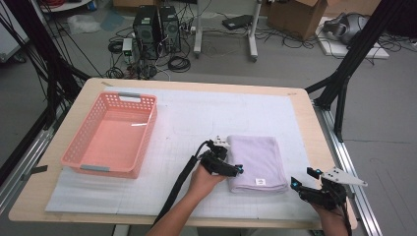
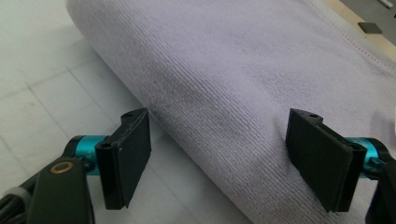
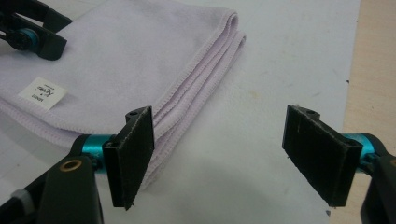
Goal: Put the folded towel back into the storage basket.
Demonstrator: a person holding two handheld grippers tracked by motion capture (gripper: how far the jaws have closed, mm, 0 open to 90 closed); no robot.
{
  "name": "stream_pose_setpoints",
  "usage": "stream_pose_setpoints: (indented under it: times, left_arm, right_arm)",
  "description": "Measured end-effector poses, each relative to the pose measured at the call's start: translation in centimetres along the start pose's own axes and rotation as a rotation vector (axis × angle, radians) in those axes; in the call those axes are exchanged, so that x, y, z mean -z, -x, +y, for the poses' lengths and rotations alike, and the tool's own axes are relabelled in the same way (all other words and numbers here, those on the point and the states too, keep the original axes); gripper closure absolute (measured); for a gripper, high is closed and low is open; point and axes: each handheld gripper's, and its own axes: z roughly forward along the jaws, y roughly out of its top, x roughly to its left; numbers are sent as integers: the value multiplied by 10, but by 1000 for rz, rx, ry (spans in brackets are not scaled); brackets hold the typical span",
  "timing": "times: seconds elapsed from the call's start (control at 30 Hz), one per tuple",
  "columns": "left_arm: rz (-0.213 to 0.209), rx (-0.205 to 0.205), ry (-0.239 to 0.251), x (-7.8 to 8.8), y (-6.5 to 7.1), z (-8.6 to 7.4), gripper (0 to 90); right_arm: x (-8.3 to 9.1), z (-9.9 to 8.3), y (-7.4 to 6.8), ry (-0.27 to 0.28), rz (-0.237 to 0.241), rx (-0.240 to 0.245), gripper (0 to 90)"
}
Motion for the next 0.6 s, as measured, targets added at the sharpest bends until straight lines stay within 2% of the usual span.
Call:
stream_pose_setpoints:
  times: [0.23, 0.27, 0.3, 0.4, 0.6]
  left_arm:
    - [-21, 5, 0, 0, -1, 0, 249]
    - [-51, 11, -4, 0, -2, 0, 309]
    - [-58, 29, 0, -1, -2, 0, 367]
    - [-73, 63, 4, -2, -3, 1, 438]
    - [-92, 91, 16, -6, -4, 0, 598]
  right_arm:
    - [-2, 1, -1, -2, 3, 6, 244]
    - [-2, 1, -2, -3, 4, 6, 244]
    - [-2, 1, -2, -4, 6, 6, 245]
    - [-3, 1, -2, -3, 7, 10, 245]
    - [-5, 1, -2, -8, 9, 8, 245]
